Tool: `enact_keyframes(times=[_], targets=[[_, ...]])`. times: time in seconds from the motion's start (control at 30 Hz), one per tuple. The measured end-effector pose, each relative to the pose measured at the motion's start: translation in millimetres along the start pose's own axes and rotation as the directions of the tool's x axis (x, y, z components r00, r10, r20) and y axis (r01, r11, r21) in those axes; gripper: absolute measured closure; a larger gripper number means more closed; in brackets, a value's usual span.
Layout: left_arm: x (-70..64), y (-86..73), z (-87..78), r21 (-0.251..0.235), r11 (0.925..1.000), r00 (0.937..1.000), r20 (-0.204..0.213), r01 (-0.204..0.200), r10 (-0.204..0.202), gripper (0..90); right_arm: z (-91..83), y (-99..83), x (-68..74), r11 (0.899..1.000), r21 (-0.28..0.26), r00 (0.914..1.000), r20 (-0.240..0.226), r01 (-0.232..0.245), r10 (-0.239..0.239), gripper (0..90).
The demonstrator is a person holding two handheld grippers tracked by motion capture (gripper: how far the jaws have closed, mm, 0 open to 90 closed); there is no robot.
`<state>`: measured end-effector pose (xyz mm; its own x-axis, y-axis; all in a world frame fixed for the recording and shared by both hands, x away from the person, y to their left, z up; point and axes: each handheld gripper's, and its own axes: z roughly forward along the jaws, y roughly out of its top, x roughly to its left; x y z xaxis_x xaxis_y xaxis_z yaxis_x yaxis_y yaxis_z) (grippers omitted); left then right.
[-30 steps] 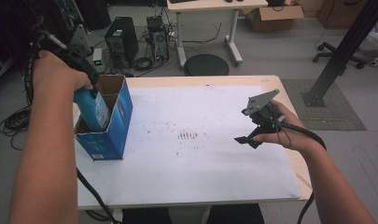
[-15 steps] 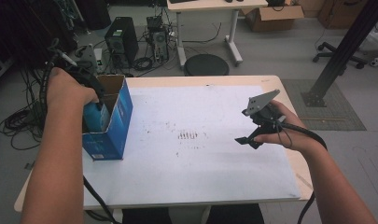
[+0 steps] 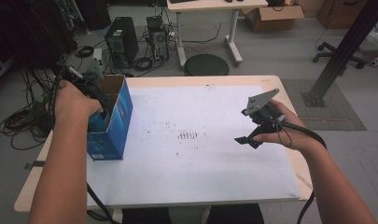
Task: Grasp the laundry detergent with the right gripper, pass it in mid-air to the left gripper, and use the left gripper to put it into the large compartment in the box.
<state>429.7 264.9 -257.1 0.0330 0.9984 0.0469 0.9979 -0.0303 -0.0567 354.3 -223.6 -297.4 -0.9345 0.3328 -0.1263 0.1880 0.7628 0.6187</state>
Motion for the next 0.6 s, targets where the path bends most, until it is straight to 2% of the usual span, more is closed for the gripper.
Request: enact_keyframes(times=[0.4, 0.6], targets=[[3.2, -0.3, 17.0, -0.004, 1.0, 1.0, -0.006, -0.006, 0.006, 38.1, -0.7, 0.4, -0.5, 1.0, -0.01, 0.9999, -0.012, -0.005, 0.005, 1.7], [1.8, 0.2, 20.1, -0.005, 0.9999, 0.9999, -0.002, -0.013, 0.013, 38.1, 0.6, 0.7, -0.5, 1.0, -0.011, 0.9999, -0.011, -0.009, 0.009, 1.7]])
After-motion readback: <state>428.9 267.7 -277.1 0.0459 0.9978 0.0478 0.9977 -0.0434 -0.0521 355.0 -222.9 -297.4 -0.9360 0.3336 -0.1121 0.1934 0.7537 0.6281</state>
